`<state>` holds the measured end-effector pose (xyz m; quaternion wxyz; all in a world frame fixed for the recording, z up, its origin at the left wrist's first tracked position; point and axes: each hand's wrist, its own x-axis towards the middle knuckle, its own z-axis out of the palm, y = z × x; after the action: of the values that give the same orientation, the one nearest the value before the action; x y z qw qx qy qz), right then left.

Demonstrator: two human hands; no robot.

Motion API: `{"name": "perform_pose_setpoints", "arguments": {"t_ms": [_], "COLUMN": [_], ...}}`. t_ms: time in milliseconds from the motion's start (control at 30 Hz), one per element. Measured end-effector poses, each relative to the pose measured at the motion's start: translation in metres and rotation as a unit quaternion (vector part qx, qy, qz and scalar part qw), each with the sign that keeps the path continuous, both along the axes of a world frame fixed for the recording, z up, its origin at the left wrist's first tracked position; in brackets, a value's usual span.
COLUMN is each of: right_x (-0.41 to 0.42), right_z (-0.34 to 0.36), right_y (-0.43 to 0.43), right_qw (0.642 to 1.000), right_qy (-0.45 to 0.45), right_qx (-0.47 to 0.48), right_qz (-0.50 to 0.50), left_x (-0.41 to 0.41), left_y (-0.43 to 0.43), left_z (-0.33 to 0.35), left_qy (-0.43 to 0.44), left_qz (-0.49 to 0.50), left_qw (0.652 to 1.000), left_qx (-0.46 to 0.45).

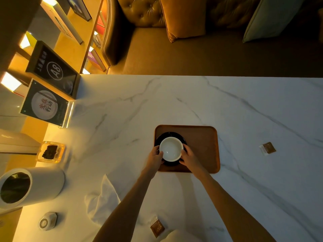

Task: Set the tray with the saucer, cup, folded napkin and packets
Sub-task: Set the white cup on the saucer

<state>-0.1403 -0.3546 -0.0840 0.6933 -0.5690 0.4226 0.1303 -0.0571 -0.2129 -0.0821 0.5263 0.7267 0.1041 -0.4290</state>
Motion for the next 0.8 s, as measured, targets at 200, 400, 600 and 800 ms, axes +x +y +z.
{"name": "perform_pose_setpoints", "arguments": {"t_ms": [200,400,600,800], "right_x": [-0.002,-0.003,-0.030,-0.067], "right_z": [0.000,0.006,0.024,0.052], "right_y": [0.000,-0.004,-0.012,-0.013], "right_qw": [1.000,0.998,1.000,0.988], "right_qy": [0.001,0.012,-0.006,-0.017], "right_qx": [0.010,0.045,-0.015,-0.149], "right_qz": [-0.022,-0.030,-0.016,0.021], "left_x": [0.003,0.002,0.002,-0.002], "left_y": [0.002,0.001,0.023,0.065], "left_z": [0.002,0.009,0.024,0.053], "left_qy": [-0.002,0.006,0.005,-0.097], "left_qz": [-0.024,-0.040,-0.026,-0.098], "left_qw": [1.000,0.999,0.999,0.988], "left_qx": [0.011,0.032,0.018,0.075]}}
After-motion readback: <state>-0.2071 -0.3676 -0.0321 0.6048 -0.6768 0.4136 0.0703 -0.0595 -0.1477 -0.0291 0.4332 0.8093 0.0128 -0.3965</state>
